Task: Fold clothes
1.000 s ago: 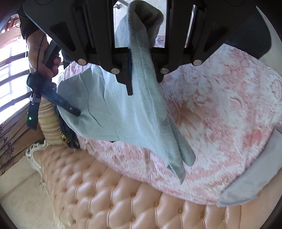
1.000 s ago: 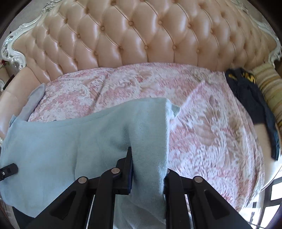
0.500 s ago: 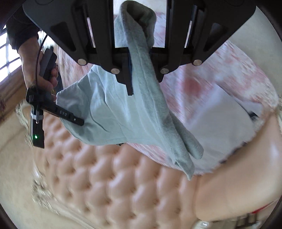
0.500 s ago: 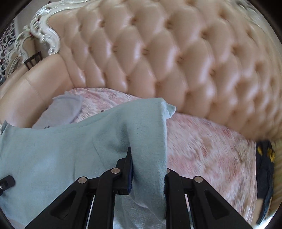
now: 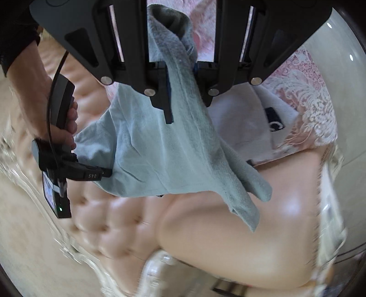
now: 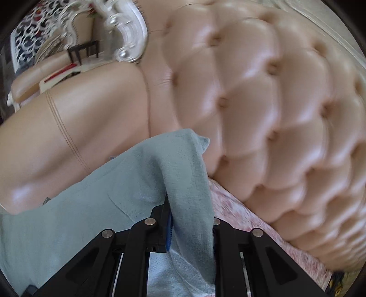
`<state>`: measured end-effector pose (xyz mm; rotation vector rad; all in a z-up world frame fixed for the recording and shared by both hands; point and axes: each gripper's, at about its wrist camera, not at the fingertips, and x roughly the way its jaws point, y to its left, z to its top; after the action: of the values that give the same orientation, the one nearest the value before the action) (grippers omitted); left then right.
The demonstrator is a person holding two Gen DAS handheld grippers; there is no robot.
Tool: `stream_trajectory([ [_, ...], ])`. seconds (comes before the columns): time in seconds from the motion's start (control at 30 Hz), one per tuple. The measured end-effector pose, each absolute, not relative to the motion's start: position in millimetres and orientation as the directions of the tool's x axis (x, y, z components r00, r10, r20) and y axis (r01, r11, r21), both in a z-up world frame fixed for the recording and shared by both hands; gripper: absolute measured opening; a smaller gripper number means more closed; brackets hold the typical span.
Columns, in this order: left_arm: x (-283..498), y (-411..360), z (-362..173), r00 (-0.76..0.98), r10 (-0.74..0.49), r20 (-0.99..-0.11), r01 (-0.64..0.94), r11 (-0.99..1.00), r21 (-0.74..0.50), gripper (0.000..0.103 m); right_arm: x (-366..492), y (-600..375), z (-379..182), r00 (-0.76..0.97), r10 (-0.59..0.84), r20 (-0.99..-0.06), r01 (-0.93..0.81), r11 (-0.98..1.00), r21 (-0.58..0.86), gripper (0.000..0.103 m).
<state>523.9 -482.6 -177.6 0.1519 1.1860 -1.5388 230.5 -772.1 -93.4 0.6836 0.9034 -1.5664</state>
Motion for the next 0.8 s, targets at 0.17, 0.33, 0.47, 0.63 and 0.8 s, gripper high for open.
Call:
stream_trajectory([
  [0.17, 533.2, -486.7, -213.0, -0.292, -0.693, -0.659, 0.760, 0.250, -0.600, 0.016, 273.1, -804.2, -127.8, -0.186, -0.529, -0.828, 0.968, 0.044, -0.246, 0.013],
  [0.33, 531.1, -479.9, -229.2, -0.220, -0.711, -0.668, 0.748, 0.317, -0.583, 0.016, 301.1, -818.8, -158.5, -0.205, -0.532, -0.821, 0.933, 0.147, -0.328, 0.013],
  [0.47, 523.5, -480.0, -241.3, -0.207, -0.712, -0.671, 0.725, 0.349, -0.594, 0.016, 303.2, -825.1, -175.3, -0.217, -0.527, -0.822, 0.918, 0.176, -0.356, 0.013],
  [0.63, 521.0, -483.2, -252.7, -0.216, -0.697, -0.684, 0.710, 0.369, -0.600, 0.016, 295.6, -834.8, -192.7, -0.248, -0.510, -0.824, 0.903, 0.186, -0.387, 0.013],
  [0.8, 516.3, -489.3, -255.0, -0.198, -0.686, -0.700, 0.732, 0.371, -0.571, 0.016, 290.1, -843.2, -214.5, -0.259, -0.498, -0.828, 0.896, 0.196, -0.398, 0.013],
])
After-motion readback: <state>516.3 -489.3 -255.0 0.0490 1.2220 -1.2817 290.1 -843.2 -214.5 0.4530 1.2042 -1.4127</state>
